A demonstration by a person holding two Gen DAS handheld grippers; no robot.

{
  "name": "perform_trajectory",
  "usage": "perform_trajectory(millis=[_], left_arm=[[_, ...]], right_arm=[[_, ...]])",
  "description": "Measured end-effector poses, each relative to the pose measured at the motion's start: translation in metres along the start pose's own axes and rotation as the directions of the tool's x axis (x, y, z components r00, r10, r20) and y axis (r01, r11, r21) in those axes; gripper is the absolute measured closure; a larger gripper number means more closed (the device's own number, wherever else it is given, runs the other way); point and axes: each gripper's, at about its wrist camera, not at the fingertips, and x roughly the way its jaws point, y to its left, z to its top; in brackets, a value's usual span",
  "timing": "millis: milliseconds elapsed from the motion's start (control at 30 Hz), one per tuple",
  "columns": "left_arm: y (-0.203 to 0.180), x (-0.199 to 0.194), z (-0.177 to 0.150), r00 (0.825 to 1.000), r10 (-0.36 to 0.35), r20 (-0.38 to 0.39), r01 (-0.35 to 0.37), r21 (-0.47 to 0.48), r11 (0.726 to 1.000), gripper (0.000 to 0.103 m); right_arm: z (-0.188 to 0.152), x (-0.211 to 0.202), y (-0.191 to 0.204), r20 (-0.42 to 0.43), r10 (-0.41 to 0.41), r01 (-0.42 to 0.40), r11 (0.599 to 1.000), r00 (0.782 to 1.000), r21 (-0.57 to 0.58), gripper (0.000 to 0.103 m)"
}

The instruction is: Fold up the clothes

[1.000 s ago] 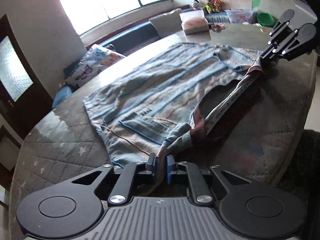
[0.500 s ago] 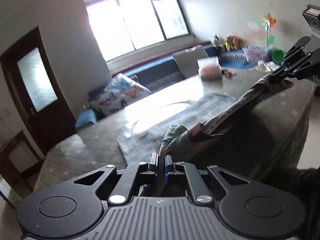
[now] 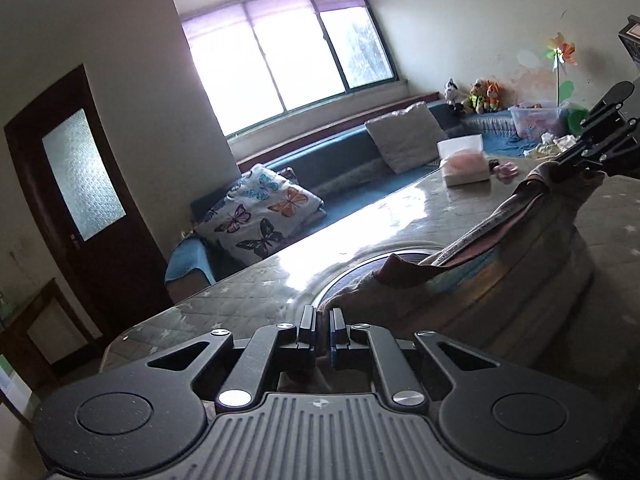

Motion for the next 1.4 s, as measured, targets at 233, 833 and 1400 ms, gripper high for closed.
perform_trajectory(millis=[233, 833, 1400], left_arm=[[0.014, 0.097, 0.009, 0.994, -0.037, -0.105, 0.037, 0.001, 0.999, 0.096], [0.059, 0.178, -0.013, 0.963, 0.018, -0.27, -0.084, -0.236, 0.968, 0.066], [0.024, 0.22, -0.017, 0.932, -0.152, -0.329, 0.044, -0.314, 0.948, 0.065]], right_arm=[[0.015, 0.079, -0.031, -0.096, -0.009, 0.014, 0.999, 0.995, 0.048, 0.098], [-0.02, 0.177, -0.084, -0.138, -0.068, 0.116, 0.919, 0.988, 0.378, 0.083], [-0.02, 0.23, -0.034, -0.19, 0.089, -0.016, 0.935, 0.978, 0.355, 0.079]])
